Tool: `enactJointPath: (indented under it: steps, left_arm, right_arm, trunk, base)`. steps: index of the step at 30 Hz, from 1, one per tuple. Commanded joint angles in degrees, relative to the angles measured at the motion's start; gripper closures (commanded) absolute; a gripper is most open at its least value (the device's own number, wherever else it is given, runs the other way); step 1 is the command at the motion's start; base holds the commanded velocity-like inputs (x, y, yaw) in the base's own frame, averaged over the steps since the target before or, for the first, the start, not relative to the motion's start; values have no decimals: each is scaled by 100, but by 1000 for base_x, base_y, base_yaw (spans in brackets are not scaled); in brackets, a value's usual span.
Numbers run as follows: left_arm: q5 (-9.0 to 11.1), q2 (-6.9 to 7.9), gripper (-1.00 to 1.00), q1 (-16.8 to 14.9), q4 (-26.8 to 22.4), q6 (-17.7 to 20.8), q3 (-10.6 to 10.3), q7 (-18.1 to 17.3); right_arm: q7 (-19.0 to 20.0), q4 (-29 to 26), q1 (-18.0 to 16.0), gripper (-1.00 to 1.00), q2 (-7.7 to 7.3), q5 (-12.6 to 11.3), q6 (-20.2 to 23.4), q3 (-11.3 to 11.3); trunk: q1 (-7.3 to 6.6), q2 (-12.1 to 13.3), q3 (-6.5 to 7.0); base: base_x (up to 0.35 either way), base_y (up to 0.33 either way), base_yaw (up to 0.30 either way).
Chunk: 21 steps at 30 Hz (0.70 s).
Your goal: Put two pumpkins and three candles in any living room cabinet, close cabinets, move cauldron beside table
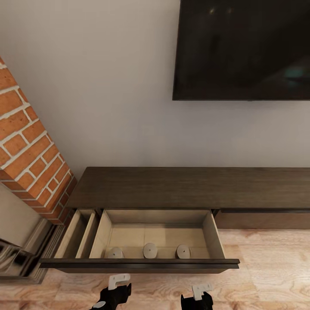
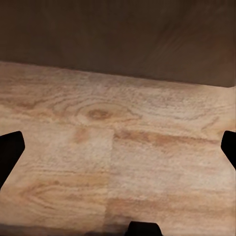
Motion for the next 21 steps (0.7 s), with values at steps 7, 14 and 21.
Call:
enactJointPath:
  steps: [7, 14, 21]
  left_arm:
    - [0, -3, -100, 0, -14, -5, -2, 0]
    - [0, -3, -100, 0, -16, -6, -2, 0]
    - [0, -4, -100, 0, -24, -6, -2, 0]
  right_arm:
    - [4, -23, -112, -100, 0, -7, 0, -1]
    - [6, -25, -173, -100, 0, -7, 0, -1]
    - [7, -33, -218, -100, 5, -7, -9, -4]
  trunk:
    - [0, 0, 0]
    - [0, 0, 0]
    - [0, 0, 0]
  base:
    - [0, 0, 0]
    - [0, 0, 0]
    - [0, 0, 0]
